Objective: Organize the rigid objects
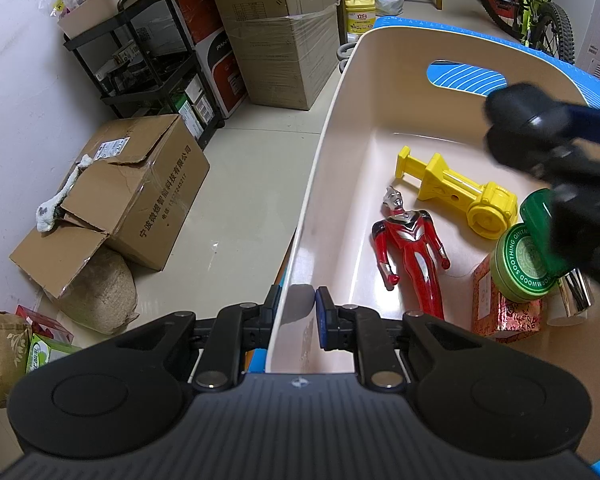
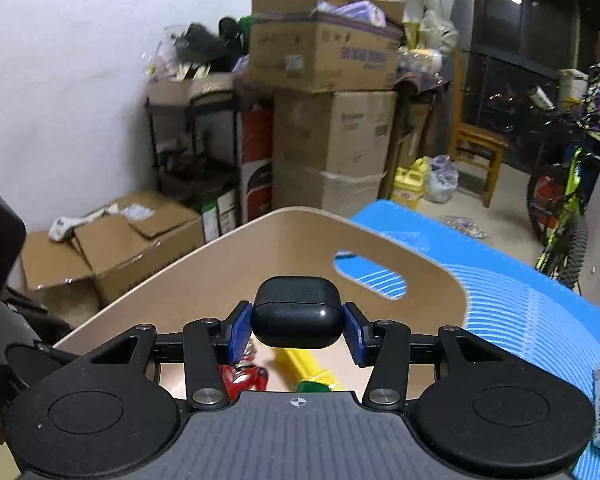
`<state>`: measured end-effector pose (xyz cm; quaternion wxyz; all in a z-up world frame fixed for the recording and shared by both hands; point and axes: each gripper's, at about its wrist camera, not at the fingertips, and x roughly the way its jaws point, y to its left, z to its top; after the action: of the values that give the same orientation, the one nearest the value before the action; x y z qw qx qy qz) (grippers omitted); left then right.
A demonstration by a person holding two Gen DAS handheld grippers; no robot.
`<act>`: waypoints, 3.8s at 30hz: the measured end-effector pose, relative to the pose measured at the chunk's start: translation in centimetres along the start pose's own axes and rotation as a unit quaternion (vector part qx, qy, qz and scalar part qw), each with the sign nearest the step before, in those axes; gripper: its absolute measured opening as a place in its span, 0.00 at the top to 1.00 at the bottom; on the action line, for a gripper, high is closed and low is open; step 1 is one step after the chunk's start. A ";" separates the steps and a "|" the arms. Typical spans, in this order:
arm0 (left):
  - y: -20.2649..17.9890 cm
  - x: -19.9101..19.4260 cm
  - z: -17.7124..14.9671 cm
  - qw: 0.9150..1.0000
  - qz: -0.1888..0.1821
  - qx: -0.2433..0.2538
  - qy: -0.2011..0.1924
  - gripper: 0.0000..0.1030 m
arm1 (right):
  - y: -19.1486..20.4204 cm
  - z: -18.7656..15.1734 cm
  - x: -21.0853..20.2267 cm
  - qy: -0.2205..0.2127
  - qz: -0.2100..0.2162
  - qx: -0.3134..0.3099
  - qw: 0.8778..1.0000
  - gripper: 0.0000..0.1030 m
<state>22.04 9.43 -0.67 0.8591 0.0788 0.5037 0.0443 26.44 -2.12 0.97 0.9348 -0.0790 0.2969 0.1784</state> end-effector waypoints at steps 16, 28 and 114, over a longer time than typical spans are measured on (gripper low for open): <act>-0.4 0.2 0.0 1.000 -0.002 0.002 -0.002 0.81 | 1.5 -0.8 3.8 0.110 0.003 -0.033 0.993 0.48; -0.1 0.1 0.1 1.000 -0.004 -0.007 -0.002 0.80 | 0.5 -0.2 2.2 0.084 0.014 -0.006 0.996 0.36; -6.1 -28.4 -21.9 0.976 -0.065 0.015 -0.206 0.19 | 0.7 -18.5 -44.7 -0.054 -0.175 0.165 0.969 0.08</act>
<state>-10.96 0.97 12.08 0.9442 0.0665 0.3206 -0.0364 -17.57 -18.95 12.06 0.9662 0.0353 0.2530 -0.0354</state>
